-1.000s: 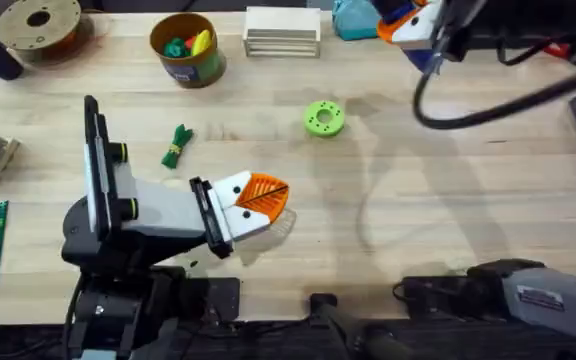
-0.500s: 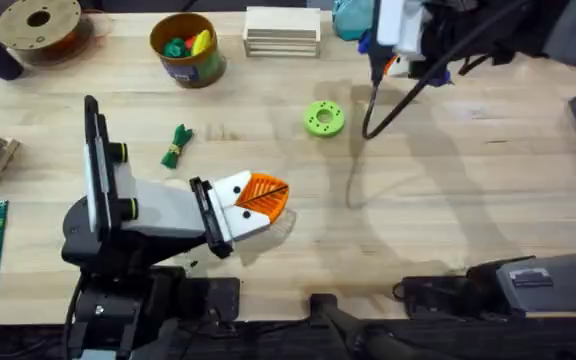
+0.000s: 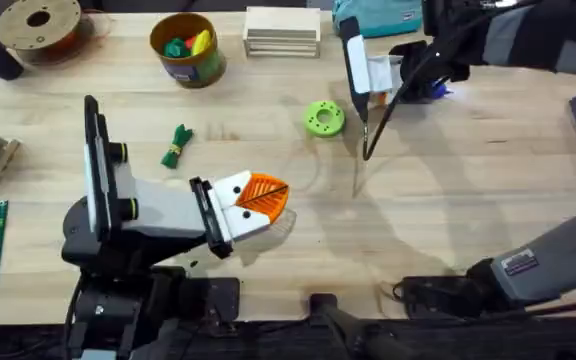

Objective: Pick up the gripper from the table and insert it into the empty holder that is missing its gripper. Then pick up a screw, insert it into the mounting hole, and use the screwdriver to tighten it. Finally, clean up the table by picking up the vegetable and placing it into the bucket.

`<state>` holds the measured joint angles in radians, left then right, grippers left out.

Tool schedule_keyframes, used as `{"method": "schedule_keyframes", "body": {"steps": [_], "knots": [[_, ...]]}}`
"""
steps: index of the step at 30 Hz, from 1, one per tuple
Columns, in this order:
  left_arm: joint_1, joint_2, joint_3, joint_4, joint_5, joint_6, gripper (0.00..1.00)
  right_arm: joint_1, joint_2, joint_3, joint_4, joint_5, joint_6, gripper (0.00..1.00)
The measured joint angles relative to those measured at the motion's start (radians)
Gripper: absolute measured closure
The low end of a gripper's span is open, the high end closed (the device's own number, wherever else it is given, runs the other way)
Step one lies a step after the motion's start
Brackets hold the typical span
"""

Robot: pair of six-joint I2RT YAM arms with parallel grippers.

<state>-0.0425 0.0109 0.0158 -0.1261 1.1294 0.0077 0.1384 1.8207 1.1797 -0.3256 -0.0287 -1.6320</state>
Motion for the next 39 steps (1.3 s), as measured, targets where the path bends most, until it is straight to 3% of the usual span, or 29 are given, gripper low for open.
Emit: {"method": "schedule_keyframes", "body": {"steps": [5,9,10,13,23,24,28,29,31,33,34,39], "knots": [[0.0,0.0,0.0,0.0,0.0,0.0,0.997,-0.016,0.0,0.004,0.003,0.038,-0.021,0.651],[0.0,0.0,0.0,0.0,0.0,0.0,0.997,-0.017,0.0,0.011,-0.005,0.063,-0.022,0.524],[0.0,0.0,0.0,0.0,0.0,0.0,0.997,-0.017,-0.002,0.013,-0.005,0.067,-0.015,0.447],[0.0,0.0,0.0,0.0,0.0,0.0,0.997,-0.017,-0.014,0.014,-0.009,0.073,-0.005,0.058],[0.0,0.0,0.0,0.0,0.0,0.0,0.997,0.006,-0.148,0.014,-0.011,0.084,0.273,0.02],[0.0,0.0,0.0,0.0,0.0,0.0,0.997,0.028,-0.225,0.014,-0.012,0.084,0.429,0.02],[0.0,0.0,0.0,0.0,0.0,0.0,0.997,0.044,-0.341,0.015,-0.024,0.084,0.667,0.02],[0.0,0.0,0.0,0.0,0.0,0.0,0.93,0.044,-0.422,0.016,-0.061,0.084,0.86,0.02],[0.0,0.0,0.0,0.0,0.0,0.004,0.773,0.044,-0.464,0.016,-0.095,0.084,0.963,0.016],[0.0,0.0,0.0,0.0,0.0,0.004,0.476,0.044,-0.503,0.016,-0.136,0.084,1.056,0.014],[0.0,0.0,0.0,0.0,0.0,0.0,0.051,0.044,-0.55,0.016,-0.194,0.084,1.146,0.013],[0.0,0.0,0.0,0.0,0.0,0.002,0.015,0.044,-0.609,0.016,-0.312,0.084,1.235,0.013]]}}
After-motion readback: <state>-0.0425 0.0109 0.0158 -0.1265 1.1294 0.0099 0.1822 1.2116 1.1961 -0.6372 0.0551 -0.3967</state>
